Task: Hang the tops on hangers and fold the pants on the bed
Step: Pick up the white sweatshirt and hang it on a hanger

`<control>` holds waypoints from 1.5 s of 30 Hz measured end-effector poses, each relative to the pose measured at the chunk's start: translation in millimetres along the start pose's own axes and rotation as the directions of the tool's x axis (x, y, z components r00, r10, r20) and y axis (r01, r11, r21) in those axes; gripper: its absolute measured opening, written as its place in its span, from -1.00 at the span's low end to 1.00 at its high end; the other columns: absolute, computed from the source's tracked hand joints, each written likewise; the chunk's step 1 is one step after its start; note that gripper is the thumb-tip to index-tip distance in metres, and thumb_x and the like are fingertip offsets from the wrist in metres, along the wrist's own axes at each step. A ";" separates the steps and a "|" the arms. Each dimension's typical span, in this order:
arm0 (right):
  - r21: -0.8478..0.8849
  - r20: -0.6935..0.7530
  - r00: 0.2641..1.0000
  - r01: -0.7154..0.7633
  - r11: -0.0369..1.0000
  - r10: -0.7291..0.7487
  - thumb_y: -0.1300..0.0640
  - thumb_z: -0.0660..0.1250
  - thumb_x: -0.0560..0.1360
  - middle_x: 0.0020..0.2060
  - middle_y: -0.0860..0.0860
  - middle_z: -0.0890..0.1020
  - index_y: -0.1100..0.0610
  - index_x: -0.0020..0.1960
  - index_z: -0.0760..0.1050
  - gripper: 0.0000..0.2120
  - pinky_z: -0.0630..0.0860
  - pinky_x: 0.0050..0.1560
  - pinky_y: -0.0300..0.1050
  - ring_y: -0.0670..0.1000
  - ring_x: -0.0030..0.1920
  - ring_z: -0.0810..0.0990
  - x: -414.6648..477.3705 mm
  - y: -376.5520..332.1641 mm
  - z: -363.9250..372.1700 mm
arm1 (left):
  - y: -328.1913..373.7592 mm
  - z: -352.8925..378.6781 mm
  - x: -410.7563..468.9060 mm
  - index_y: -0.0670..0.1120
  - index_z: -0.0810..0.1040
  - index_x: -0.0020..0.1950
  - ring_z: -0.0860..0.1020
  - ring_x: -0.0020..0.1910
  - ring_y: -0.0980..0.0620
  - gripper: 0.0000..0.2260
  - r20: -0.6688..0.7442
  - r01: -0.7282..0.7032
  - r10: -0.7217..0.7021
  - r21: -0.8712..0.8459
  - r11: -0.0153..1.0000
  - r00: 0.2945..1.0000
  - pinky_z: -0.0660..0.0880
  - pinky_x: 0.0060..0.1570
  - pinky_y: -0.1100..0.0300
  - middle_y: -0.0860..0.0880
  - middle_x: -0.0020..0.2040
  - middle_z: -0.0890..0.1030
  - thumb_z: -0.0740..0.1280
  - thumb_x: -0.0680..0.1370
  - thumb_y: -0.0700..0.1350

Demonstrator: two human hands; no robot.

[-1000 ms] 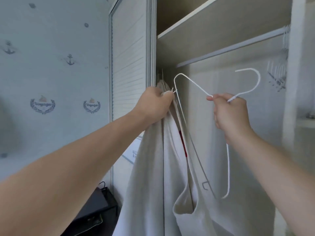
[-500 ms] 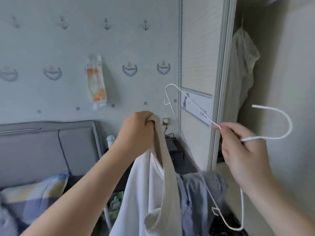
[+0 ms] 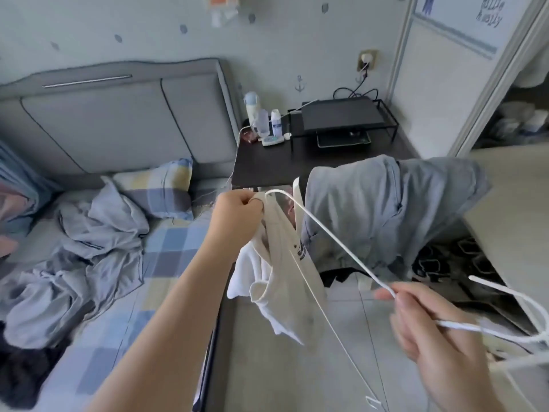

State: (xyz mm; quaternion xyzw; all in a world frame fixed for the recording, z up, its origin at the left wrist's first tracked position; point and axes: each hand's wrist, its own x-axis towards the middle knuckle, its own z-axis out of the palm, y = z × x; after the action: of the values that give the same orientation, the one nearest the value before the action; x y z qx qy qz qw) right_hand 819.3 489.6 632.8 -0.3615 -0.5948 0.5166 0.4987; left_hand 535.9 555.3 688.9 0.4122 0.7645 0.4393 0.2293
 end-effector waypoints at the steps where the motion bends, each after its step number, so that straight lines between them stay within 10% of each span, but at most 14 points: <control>1: -0.018 0.021 1.000 -0.011 1.000 0.012 -0.31 0.29 0.55 -0.53 -0.11 0.25 0.12 0.11 0.64 -0.49 0.13 -0.44 -0.30 -0.04 -0.54 0.18 -5.6 3.7 3.8 | -9.3 1.7 -4.5 -0.31 0.47 -0.30 0.20 -0.47 0.08 -0.80 0.012 0.016 -0.016 0.003 1.000 1.000 0.20 -0.43 0.23 0.01 -0.46 0.33 0.21 0.50 -0.27; 10: -0.174 0.063 0.997 -0.021 0.985 0.032 -0.13 0.19 0.60 -0.54 0.03 0.25 -0.02 0.08 0.63 -0.70 0.11 -0.51 -0.09 0.08 -0.53 0.20 -31.0 19.8 26.1 | -42.8 -13.2 -41.8 -0.03 0.51 -0.38 0.31 -0.55 0.15 -0.68 -0.052 -0.070 0.076 0.106 0.992 0.996 0.17 -0.56 0.41 0.15 -0.51 0.40 0.17 0.47 -0.35; 17: -0.178 0.143 0.988 -0.036 0.983 0.062 -0.13 0.18 0.58 -0.54 0.03 0.25 -0.09 0.03 0.64 -0.72 0.13 -0.50 0.00 0.13 -0.52 0.20 -34.7 16.9 34.6 | -52.0 -35.7 -56.2 -0.17 0.67 -0.20 0.42 -0.22 0.13 -0.77 -0.240 -0.106 0.149 0.184 0.977 0.959 0.35 -0.26 0.41 0.07 -0.32 0.61 0.22 0.46 -0.31; 26: -0.320 0.200 0.980 0.050 0.946 0.016 0.05 0.21 0.63 -0.51 -0.16 0.29 -0.01 -0.01 0.63 -0.79 0.14 -0.44 -0.37 -0.17 -0.52 0.21 -56.2 18.4 38.0 | -56.3 -48.1 -88.1 0.27 0.67 -0.28 0.47 -0.31 0.08 -0.60 -0.059 -0.015 0.016 0.010 1.000 0.998 0.45 -0.22 0.11 -0.05 -0.27 0.62 0.29 0.52 -0.22; 34: -0.297 0.227 0.971 -0.007 0.955 0.077 0.05 0.21 0.60 -0.47 0.04 0.46 0.00 -0.10 0.61 -0.78 0.21 -0.44 -0.33 -0.16 -0.51 0.28 -65.3 18.4 36.9 | -36.7 -32.5 -113.4 0.01 0.70 -0.22 0.37 -0.51 0.16 -0.71 0.132 -0.073 0.052 0.162 0.984 0.990 0.28 -0.51 0.40 0.06 -0.48 0.54 0.26 0.52 -0.27; 45: -0.379 0.225 0.949 -0.123 0.917 0.221 0.17 0.24 0.64 -0.53 -0.13 0.42 0.09 -0.16 0.60 -0.76 0.25 -0.42 -0.39 -0.15 -0.51 0.34 -59.0 19.0 48.7 | -27.1 -12.4 -149.7 0.01 0.71 -0.16 0.48 -0.42 0.07 -0.75 0.387 -0.224 0.088 0.324 0.919 0.918 0.42 -0.45 0.25 0.09 -0.39 0.61 0.26 0.52 -0.23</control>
State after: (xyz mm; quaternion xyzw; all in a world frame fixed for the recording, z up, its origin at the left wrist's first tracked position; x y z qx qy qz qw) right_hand 784.9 425.3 602.8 -0.4260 -0.7057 0.4845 0.2927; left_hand 598.5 417.3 670.2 0.5822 0.7402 0.2242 0.2510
